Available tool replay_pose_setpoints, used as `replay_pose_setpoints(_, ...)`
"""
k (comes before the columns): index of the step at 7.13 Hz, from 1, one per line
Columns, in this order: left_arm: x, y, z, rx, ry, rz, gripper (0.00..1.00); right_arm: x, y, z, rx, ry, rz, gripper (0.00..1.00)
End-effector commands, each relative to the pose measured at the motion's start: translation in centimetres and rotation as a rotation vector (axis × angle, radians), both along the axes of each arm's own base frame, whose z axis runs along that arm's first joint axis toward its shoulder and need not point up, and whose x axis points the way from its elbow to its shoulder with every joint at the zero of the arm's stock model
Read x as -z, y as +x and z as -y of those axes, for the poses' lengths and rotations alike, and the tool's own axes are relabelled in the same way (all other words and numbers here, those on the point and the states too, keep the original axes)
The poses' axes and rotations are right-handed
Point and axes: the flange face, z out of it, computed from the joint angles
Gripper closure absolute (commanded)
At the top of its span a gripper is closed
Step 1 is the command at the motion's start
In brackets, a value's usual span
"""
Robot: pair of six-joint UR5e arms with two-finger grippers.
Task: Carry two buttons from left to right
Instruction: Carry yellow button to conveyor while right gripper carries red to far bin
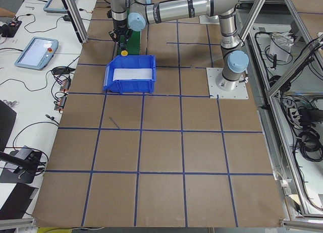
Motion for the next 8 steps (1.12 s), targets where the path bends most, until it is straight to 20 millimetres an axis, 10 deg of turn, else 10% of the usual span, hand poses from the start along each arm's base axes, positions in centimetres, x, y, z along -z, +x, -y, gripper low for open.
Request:
replay_pose_setpoints(1,2.8,-4.3,0.8,-0.031,-0.024,-0.012,0.92,-2.7,-12.7,-2.6,0.18,0.031,0.008,0.94)
replay_pose_setpoints(5,5.5,-9.5,2.9,-0.077,-0.037,-0.024,0.92,-0.8,-35.3,-9.1,0.493,0.061,0.024,0.93)
replay_pose_setpoints(6,5.5,-10.6,3.0,-0.103,-0.045,-0.027,0.71,1.8,-36.9,-8.8,0.514,0.088,0.032,0.93)
replay_pose_setpoints(7,5.6,-11.8,2.6,-0.102,-0.046,-0.023,0.01,4.2,-37.8,-7.8,0.519,0.078,0.023,0.93)
replay_pose_setpoints(8,5.5,-12.0,2.4,-0.101,-0.045,-0.02,0.0,5.6,-38.0,-7.3,0.521,0.081,0.034,0.93)
